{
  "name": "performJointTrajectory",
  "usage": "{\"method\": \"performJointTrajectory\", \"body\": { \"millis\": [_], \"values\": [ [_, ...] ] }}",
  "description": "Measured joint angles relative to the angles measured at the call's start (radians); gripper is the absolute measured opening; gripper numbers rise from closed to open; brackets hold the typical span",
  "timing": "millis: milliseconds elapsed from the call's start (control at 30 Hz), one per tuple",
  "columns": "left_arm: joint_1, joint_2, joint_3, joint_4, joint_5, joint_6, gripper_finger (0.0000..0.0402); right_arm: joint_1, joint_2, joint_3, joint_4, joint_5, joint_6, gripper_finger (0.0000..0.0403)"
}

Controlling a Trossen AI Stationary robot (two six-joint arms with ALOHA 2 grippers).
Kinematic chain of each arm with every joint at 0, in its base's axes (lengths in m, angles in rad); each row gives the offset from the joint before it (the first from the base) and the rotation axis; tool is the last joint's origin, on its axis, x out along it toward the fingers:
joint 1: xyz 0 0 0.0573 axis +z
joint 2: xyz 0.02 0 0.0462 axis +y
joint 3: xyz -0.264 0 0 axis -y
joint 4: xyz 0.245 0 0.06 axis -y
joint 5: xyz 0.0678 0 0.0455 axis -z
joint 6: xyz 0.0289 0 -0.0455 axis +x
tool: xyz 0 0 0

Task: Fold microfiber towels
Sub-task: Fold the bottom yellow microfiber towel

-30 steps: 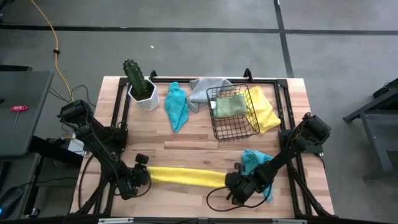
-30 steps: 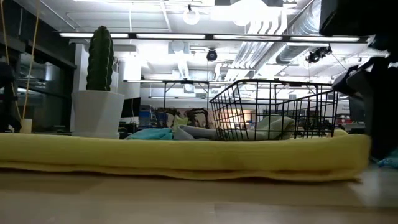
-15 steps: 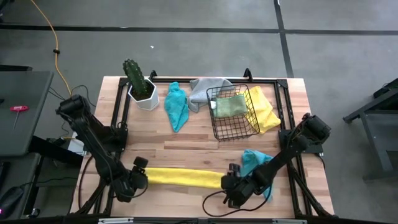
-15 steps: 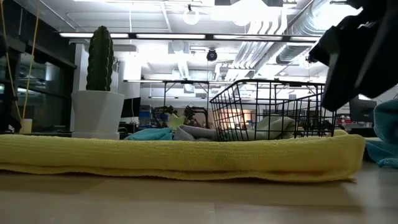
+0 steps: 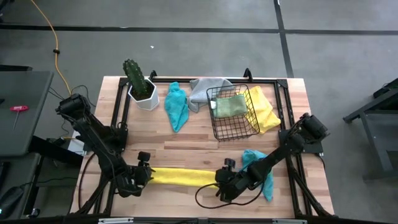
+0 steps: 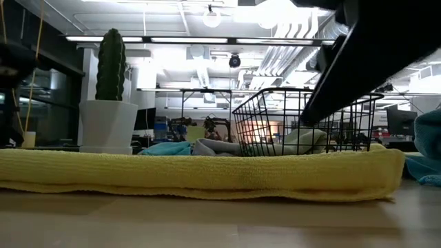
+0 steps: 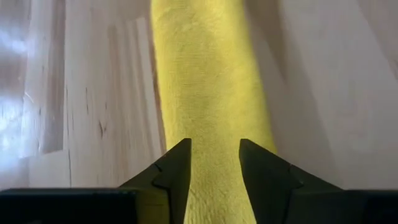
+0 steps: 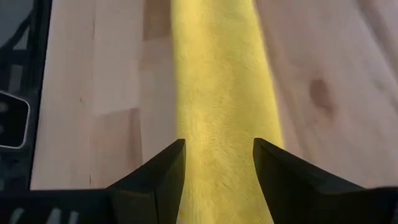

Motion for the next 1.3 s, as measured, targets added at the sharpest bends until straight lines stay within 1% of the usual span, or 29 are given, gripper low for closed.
{"method": "performJointTrajectory", "body": {
  "millis": [100, 200, 333, 467, 700, 833, 1067, 1300],
  "values": [
    [0.000, 0.000, -0.044, 0.058, -0.011, -0.046, 0.0099, -0.006, 0.041, -0.001, 0.084, -0.030, -0.032, 0.0181],
    [-0.003, 0.000, -0.066, 0.094, 0.003, -0.057, 0.0077, -0.006, 0.079, -0.001, 0.121, -0.034, -0.035, 0.0181],
    [-0.006, 0.004, -0.080, 0.104, 0.037, -0.068, 0.0054, -0.003, 0.100, -0.001, 0.113, -0.034, -0.032, 0.0181],
    [-0.013, 0.004, -0.109, 0.108, 0.042, -0.096, 0.0042, -0.001, 0.105, -0.002, 0.098, -0.036, -0.029, 0.0181],
    [-0.032, 0.002, -0.157, 0.119, 0.056, -0.182, 0.0039, -0.001, 0.105, -0.002, 0.083, -0.035, -0.033, 0.0181],
    [-0.050, 0.002, -0.160, 0.142, 0.056, -0.166, 0.0039, -0.001, 0.105, -0.002, 0.074, -0.036, -0.033, 0.0181],
    [-0.056, 0.003, -0.160, 0.143, 0.064, -0.146, 0.0040, -0.001, 0.104, -0.001, -0.041, -0.037, -0.017, 0.0181],
    [-0.056, 0.003, -0.160, 0.141, 0.064, -0.146, 0.0042, 0.003, 0.048, -0.002, -0.164, -0.089, 0.022, 0.0181]
  ]
}}
